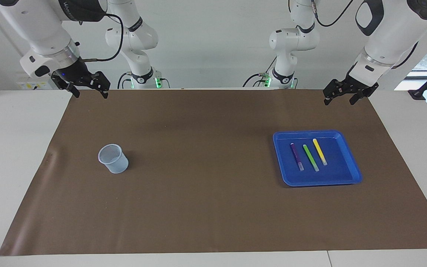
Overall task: Transfer and insert pens with both arms
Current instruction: 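Move the left gripper over the purple pen in the blue tray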
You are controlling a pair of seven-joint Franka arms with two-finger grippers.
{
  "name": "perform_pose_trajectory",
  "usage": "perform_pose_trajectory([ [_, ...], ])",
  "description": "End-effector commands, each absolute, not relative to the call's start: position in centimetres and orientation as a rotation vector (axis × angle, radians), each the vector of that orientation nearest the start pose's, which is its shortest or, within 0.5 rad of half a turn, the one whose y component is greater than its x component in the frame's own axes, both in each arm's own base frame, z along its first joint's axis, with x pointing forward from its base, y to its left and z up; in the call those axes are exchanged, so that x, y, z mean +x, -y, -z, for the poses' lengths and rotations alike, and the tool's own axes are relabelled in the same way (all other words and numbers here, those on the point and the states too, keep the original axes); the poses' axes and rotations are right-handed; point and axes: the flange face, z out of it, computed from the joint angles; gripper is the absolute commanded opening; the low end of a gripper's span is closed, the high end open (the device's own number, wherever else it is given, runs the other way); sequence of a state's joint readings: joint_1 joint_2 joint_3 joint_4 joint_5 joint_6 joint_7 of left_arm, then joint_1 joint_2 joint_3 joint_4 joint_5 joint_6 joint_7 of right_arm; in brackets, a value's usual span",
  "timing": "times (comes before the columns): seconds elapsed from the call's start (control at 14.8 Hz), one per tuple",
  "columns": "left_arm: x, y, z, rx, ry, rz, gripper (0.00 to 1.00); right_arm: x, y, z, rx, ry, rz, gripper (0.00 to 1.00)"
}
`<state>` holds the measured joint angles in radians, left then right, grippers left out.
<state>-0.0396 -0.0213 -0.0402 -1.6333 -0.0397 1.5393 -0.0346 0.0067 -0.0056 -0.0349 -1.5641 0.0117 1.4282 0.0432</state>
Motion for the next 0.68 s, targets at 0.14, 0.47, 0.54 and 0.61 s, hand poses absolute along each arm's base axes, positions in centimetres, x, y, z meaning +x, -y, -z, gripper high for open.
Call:
perform_pose_trajectory([
  [0.14, 53.39, 4.5, -60.45, -3.151, -0.079, -0.091, 1.0, 53.54, 1.78, -61.84, -3.115, -0.082, -0.203, 1.0],
  [0.47, 53.25, 4.51, -60.48, -3.151, -0.062, -0.108, 1.0, 53.54, 1.79, -61.84, -3.109, -0.083, -0.203, 1.0],
  [0.54, 53.4, 4.59, -60.49, -3.151, -0.065, -0.093, 1.0, 53.53, 1.79, -61.77, -3.109, -0.083, -0.205, 1.0],
  [0.61, 53.39, 4.6, -60.55, -3.152, -0.065, -0.093, 1.0, 53.53, 1.87, -61.77, -3.109, -0.086, -0.205, 1.0],
])
